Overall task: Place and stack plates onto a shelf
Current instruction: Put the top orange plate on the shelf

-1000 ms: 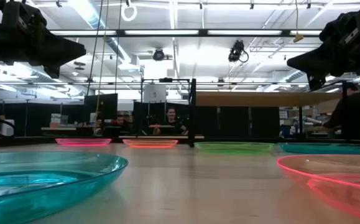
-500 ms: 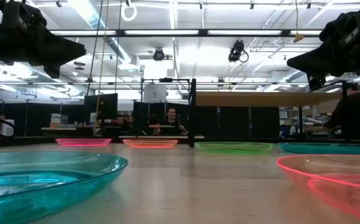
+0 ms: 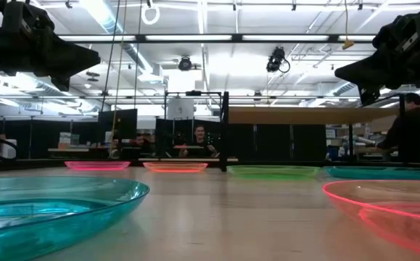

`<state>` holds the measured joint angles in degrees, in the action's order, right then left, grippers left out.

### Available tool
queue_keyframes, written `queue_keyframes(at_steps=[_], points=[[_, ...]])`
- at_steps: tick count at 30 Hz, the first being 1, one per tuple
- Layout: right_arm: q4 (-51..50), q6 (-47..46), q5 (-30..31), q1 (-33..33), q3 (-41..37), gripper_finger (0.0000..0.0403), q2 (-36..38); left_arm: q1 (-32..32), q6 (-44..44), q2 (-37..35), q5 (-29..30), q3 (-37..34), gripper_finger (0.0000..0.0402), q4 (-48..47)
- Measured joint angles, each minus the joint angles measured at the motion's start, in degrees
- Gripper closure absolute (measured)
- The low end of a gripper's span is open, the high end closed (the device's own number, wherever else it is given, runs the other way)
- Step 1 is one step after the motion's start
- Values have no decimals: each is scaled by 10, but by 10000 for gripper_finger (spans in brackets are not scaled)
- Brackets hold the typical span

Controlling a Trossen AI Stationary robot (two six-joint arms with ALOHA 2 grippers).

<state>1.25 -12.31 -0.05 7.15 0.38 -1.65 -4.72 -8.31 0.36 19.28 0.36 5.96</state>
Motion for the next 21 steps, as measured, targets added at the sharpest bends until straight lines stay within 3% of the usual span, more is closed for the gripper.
queue_keyframes(at_steps=[16, 21], points=[[0, 0, 0, 0, 0, 391, 0, 0, -2, 0, 0, 0, 324, 0], [0, 0, 0, 0, 0, 391, 0, 0, -60, 0, 0, 0, 324, 1]])
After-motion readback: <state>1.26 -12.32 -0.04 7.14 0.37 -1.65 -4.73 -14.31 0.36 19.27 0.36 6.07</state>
